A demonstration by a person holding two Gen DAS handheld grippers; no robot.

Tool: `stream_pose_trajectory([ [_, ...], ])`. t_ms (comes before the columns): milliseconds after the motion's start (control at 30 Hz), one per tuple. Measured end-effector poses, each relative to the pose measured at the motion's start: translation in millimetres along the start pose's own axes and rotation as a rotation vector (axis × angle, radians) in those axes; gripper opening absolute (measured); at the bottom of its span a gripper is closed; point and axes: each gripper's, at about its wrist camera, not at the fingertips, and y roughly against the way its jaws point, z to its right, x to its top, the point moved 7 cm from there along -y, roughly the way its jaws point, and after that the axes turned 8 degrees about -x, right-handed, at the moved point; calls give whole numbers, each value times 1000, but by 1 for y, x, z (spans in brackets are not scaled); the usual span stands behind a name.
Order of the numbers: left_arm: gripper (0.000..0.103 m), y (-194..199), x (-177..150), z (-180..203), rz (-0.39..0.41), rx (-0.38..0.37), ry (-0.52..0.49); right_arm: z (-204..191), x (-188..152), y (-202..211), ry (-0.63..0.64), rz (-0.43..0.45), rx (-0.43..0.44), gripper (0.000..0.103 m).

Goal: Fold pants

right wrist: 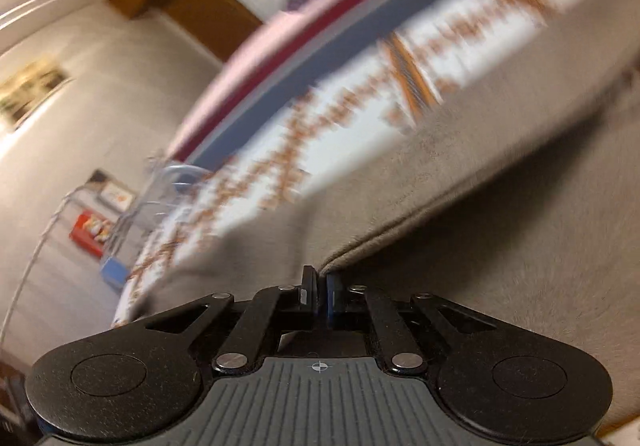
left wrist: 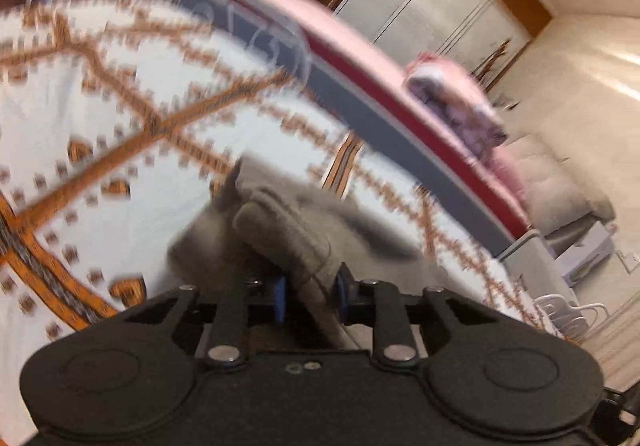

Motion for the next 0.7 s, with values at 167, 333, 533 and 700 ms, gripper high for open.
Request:
stream_pose_trajectory([
  [167,13,1,-9,-20,-68,71,-10,-6,-36,40,107,-18,39,5],
  [333,13,-6,-12,-23,-75,82,-17,21,-82,13,117,-110,-59,5],
  [533,13,-7,-7,-21,-76,104,-65,19,-82,21,163,-103,-90,5],
  [700,13,-4,-8,-27,-86,148,-102,-21,-67,47,215,-12,-6,5],
])
